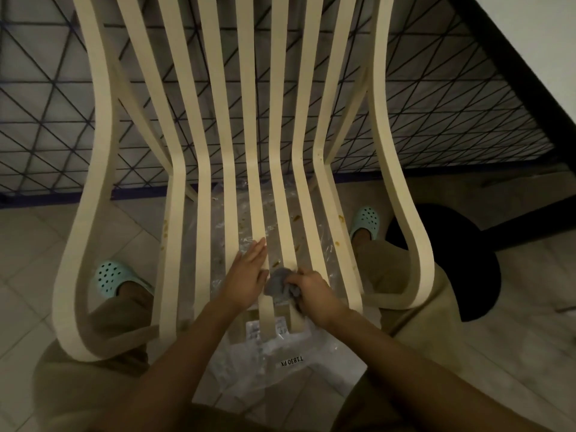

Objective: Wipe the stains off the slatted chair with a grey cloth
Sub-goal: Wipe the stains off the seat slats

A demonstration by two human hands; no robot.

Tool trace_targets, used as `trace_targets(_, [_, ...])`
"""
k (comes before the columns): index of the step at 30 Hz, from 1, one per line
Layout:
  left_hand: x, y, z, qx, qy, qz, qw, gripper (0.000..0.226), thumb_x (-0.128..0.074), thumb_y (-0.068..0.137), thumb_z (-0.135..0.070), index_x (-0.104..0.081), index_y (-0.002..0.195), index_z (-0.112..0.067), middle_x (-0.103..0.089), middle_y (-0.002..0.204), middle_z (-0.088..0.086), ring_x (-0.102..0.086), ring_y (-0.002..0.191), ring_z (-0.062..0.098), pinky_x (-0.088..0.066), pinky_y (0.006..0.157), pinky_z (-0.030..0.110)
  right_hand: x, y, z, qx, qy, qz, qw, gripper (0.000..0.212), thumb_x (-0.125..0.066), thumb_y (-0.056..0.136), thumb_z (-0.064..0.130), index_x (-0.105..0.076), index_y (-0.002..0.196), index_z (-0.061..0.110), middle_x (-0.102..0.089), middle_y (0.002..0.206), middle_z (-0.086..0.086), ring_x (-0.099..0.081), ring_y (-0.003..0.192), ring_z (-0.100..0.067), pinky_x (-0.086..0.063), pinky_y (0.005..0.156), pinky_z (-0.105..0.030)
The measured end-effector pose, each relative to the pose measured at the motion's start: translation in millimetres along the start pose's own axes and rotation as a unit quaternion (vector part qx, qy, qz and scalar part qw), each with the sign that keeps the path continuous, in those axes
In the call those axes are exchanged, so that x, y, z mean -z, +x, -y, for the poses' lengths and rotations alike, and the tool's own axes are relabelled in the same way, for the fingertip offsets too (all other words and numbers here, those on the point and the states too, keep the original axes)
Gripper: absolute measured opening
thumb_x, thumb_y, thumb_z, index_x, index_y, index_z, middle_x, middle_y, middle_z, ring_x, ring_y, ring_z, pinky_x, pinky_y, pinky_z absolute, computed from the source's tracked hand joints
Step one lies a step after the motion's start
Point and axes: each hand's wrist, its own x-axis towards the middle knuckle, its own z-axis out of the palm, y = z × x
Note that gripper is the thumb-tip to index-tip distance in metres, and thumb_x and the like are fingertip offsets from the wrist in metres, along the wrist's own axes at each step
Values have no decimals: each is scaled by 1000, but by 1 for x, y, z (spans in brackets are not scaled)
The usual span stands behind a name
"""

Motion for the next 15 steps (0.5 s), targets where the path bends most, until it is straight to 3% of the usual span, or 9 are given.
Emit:
trace_targets(3, [-3,9,3,-1,-5,4,1000,55,-39,102,-26,-21,152,-13,-6,161,-6,2,143,2,-7,122,39,3,19,-2,-29,11,-11,999,28,-55,83,-6,-70,104,6,-60,101,-17,-59,89,-31,-45,80,-26])
trace_targets(8, [10,43,18,8,-7,-6,1000,53,-35,104,-27,-20,152,-10,-8,161,-3,-7,148,11,-1,117,27,19,71,-3,-46,2,-9,999,24,-53,83,-12,-69,99,-2,-64,100,-21,-60,92,-32,-40,76,-25])
trace_targets(11, [13,58,28,11,-9,-7,1000,53,-35,104,-26,-21,152,-10,-8,162,-1,-8,149,13,-1,116,27,21,100,-9,-64,23,-11,998,25,-53,83,-13,-69,99,-2,-66,99,-22,-63,92,-33,-47,78,-31])
trace_targets(15, [15,84,29,9,-13,-32,999,53,-33,104,-25,-17,152,-12,-7,161,-2,-7,149,13,2,116,24,43,143,-17,-100,27,-17,995,23,-53,87,-10,-69,98,2,-62,92,-12,-61,83,-24,-41,71,-21])
